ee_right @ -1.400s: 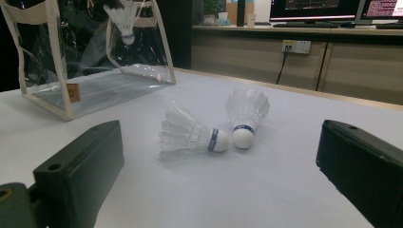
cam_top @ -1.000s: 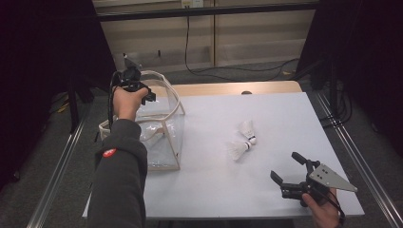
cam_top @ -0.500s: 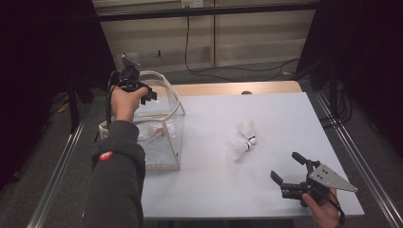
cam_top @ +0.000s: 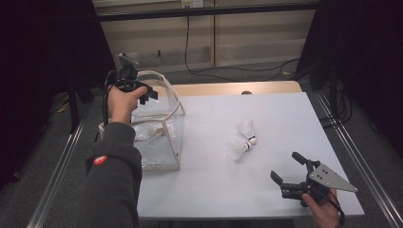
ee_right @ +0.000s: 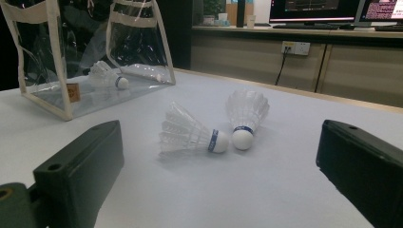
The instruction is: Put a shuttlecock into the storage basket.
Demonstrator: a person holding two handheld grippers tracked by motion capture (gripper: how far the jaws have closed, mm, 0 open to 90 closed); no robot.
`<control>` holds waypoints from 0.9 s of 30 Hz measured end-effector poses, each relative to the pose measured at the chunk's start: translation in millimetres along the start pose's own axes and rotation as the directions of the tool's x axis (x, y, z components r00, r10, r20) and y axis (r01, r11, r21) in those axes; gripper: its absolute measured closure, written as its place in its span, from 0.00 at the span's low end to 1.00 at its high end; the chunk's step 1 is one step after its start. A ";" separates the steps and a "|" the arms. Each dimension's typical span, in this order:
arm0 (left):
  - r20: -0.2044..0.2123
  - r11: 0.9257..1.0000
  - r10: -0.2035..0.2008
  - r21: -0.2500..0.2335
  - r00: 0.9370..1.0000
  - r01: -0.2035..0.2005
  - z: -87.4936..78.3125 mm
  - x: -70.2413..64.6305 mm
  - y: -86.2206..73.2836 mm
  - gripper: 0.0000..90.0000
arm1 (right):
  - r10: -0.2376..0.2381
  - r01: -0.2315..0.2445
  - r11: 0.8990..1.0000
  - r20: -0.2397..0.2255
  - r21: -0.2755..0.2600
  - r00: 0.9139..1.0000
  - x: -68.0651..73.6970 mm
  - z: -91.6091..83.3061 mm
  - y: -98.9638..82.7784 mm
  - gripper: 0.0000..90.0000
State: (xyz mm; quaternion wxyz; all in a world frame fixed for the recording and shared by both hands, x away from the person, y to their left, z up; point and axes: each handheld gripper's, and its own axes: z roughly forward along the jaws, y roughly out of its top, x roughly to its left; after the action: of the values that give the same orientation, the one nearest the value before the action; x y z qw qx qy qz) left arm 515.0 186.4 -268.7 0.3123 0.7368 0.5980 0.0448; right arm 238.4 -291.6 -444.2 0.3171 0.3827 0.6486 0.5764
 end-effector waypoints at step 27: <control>0.052 0.999 0.025 -0.042 0.998 -0.023 -20.9 -18.8 -1.7 0.44 | 0.001 -0.001 1.000 -0.001 0.001 1.000 1.4 1.1 0.3 0.02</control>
State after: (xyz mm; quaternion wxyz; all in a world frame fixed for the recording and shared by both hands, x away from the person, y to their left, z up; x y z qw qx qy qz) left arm 499.2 178.0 -247.0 0.3426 0.7381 0.5798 0.0418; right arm 238.7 -289.8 -444.0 0.3163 0.3832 0.6489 0.5762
